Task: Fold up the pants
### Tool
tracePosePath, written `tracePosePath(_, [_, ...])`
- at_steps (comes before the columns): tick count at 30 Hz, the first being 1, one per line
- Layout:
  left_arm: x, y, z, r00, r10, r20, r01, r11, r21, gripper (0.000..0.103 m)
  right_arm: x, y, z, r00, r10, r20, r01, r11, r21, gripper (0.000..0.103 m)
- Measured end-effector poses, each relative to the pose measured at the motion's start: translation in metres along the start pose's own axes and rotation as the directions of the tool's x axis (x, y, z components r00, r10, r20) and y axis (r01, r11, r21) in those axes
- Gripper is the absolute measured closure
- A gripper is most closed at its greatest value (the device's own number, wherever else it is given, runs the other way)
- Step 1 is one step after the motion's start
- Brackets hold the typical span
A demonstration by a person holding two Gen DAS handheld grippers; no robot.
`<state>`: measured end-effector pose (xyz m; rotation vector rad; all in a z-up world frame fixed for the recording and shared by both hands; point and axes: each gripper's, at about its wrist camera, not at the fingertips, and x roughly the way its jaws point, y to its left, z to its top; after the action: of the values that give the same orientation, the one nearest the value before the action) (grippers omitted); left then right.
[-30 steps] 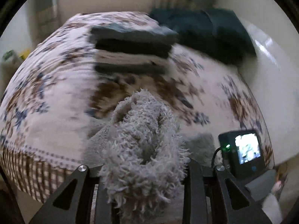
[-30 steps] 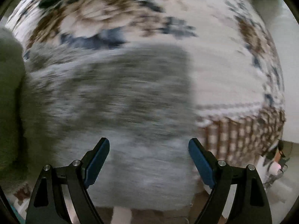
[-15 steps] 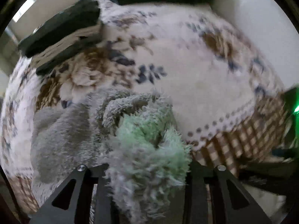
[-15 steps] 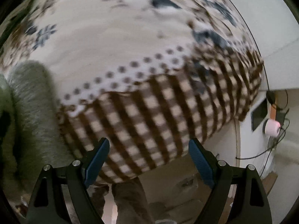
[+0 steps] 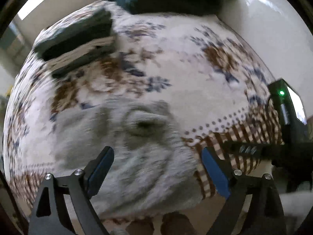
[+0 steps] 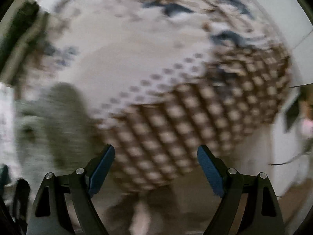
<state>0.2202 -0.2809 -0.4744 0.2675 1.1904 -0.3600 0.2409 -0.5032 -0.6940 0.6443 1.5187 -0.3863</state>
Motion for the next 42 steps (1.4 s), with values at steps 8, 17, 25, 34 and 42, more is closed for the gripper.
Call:
tracePosePath(8, [0.012,0.164,-0.023,0.959,0.255,-0.122,-0.279,0.923,-0.266,0.011,0.012,0.082,0.009,0.913,0.388,-0.122,-0.397,0.915,-0.063,0.014])
tracePosePath(17, [0.059,0.218,-0.056,0.962,0.144,-0.231,-0.225,0.898,-0.378,0.011,-0.003,0.088,-0.02,0.925,0.356,-0.132,-0.365,0.93,-0.052,0.074])
tracePosePath(25, [0.086,0.197,-0.061,0.954,0.111,-0.28,-0.2,0.928,-0.315,0.011,0.033,0.027,-0.017,0.939,0.176,-0.295,-0.184,0.983,0.002,0.053])
tracePosePath(34, [0.098,0.191,-0.061,0.949,0.141,-0.282,-0.221,0.936,-0.275,0.011,-0.009,0.082,0.023,0.933,0.344,-0.107,-0.354,0.93,-0.098,0.015])
tracePosePath(42, [0.107,0.186,-0.061,0.958,0.099,-0.268,-0.169,0.952,-0.255,0.004,0.025,0.046,0.068,0.97,0.236,-0.062,-0.228,0.967,0.113,0.082])
